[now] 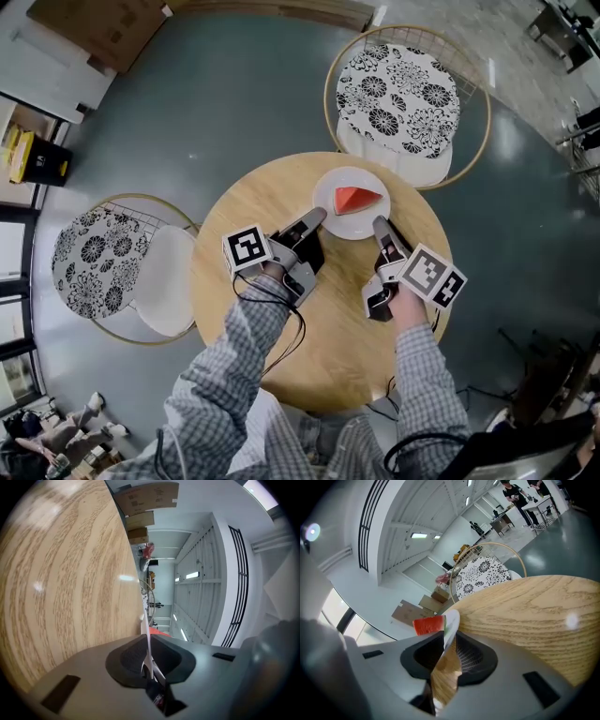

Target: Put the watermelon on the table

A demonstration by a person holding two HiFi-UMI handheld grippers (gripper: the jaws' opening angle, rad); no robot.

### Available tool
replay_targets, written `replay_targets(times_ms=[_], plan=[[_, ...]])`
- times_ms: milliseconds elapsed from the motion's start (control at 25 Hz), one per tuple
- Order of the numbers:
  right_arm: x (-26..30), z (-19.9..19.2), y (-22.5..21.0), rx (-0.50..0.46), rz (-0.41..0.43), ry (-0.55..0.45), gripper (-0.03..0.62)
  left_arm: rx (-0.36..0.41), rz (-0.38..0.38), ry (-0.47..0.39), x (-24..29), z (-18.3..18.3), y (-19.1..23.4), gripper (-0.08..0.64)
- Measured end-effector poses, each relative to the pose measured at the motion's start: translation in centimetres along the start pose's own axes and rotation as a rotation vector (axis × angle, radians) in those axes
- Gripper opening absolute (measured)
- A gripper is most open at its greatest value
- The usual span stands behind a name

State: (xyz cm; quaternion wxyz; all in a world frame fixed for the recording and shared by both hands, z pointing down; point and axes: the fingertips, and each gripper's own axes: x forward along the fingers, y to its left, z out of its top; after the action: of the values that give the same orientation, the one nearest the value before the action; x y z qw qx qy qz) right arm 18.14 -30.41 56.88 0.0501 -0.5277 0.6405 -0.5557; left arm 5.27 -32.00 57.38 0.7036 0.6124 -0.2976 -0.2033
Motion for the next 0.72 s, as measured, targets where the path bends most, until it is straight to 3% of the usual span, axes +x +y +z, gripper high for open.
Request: replay_targets(times_ms=[480,720], plan=[[0.59,-0.33,-0.81,0.015,-0.079,0.048,0.087,-0.005,0.039,-0.006,0.05,0.05,0.69,0.028],[0.67,-0.70,-0.57,0.061,-0.056,0.075,0.091,-0.005,0.063,-0.013,-0.05,0.11,0.82,0.023]])
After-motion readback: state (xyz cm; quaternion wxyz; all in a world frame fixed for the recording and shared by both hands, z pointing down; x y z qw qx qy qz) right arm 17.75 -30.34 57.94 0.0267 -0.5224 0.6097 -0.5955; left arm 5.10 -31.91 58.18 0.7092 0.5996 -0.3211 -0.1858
